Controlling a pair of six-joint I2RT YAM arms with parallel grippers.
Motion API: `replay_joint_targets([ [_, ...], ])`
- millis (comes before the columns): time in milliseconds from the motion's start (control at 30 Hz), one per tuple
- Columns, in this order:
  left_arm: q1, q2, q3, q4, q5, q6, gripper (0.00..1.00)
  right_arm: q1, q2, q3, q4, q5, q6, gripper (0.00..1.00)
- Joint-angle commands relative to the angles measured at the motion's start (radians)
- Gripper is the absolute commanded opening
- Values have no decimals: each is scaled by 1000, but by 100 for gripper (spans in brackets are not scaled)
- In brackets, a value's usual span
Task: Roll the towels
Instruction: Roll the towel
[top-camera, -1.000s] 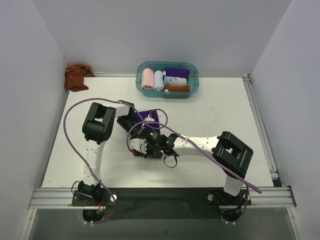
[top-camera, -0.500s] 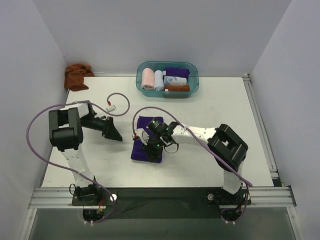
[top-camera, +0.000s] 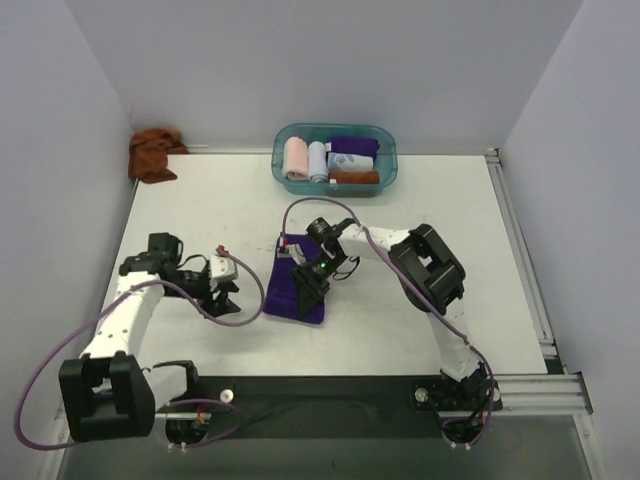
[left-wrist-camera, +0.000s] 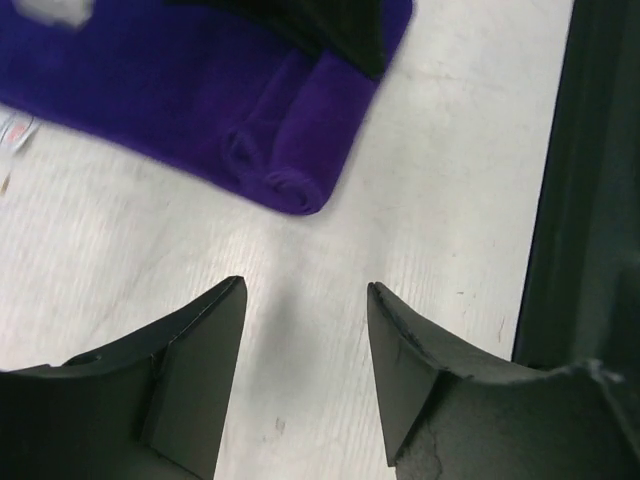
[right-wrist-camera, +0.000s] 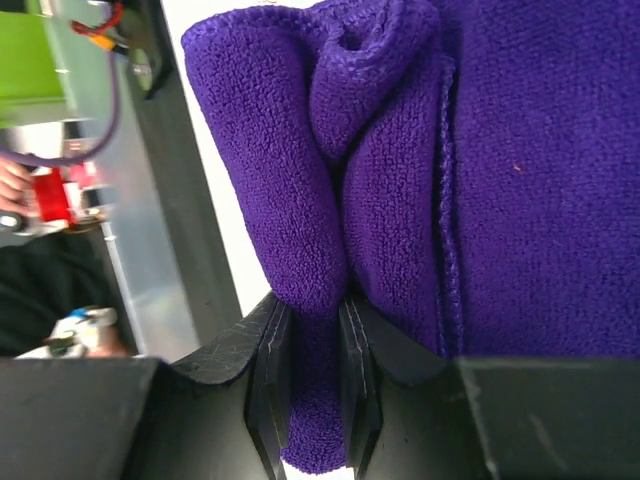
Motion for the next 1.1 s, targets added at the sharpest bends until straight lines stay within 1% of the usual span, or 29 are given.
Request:
replay_joint_targets([
  [0,-171,-232,-140,385,-158,-50,65,-10,83,29,-139,8,-23,0],
  [33,-219,-285,-222,440,-186,-60,69,-11,93,36,-149,7,-33,0],
  [67,-263,-366,-252,484,-217,-60,71,-11,111,43,-166,5,-38,0],
  [100,-367,-396,-276,545,-273,-58,72,-14,120,61,-177,2,-44,0],
  [133,-409,-417,-312,567,-297,-48,73,-16,128,69,-188,0,-50,0],
  [167,-458,-430,-324,584,-321,-46,73,-14,148,81,-208,-4,-59,0],
  [200,-534,-428,-332,604,-359,-46,73,-14,160,102,-220,-9,-67,0],
  [267,-604,-399,-349,636,-395,-51,73,-16,192,128,-261,-12,-90,0],
  [300,-630,-389,-355,697,-431,-69,73,-17,200,139,-272,-12,-98,0],
  [333,-679,-372,-359,724,-447,-87,73,-17,209,159,-293,-9,-104,0],
  [467,-754,-225,-344,802,-504,-112,73,-24,235,184,-320,-10,-115,0],
  [567,-774,-140,-318,839,-521,-112,73,-28,252,205,-346,-16,-129,0],
  [667,-780,-67,-335,891,-547,-95,73,-28,265,219,-360,-21,-136,0],
  [767,-791,-8,-356,954,-593,-87,72,-31,272,230,-375,-27,-141,0],
  [800,-800,37,-353,954,-620,-89,71,-31,280,236,-378,-26,-141,0],
  [833,-805,61,-340,942,-634,-97,65,-33,283,239,-381,-24,-142,0],
  [867,-810,94,-329,922,-640,-104,61,-34,286,242,-389,-23,-144,0],
  [933,-808,111,-303,838,-639,-120,47,-45,286,251,-396,-13,-144,1],
  [967,-810,113,-281,804,-631,-124,31,-51,282,254,-399,-7,-135,3],
  [1000,-808,109,-274,748,-615,-132,24,-59,277,257,-396,0,-127,8],
  [1033,-808,104,-264,715,-602,-150,20,-76,271,265,-396,22,-121,18],
  [1067,-808,99,-245,677,-588,-156,14,-86,250,268,-395,32,-113,23],
])
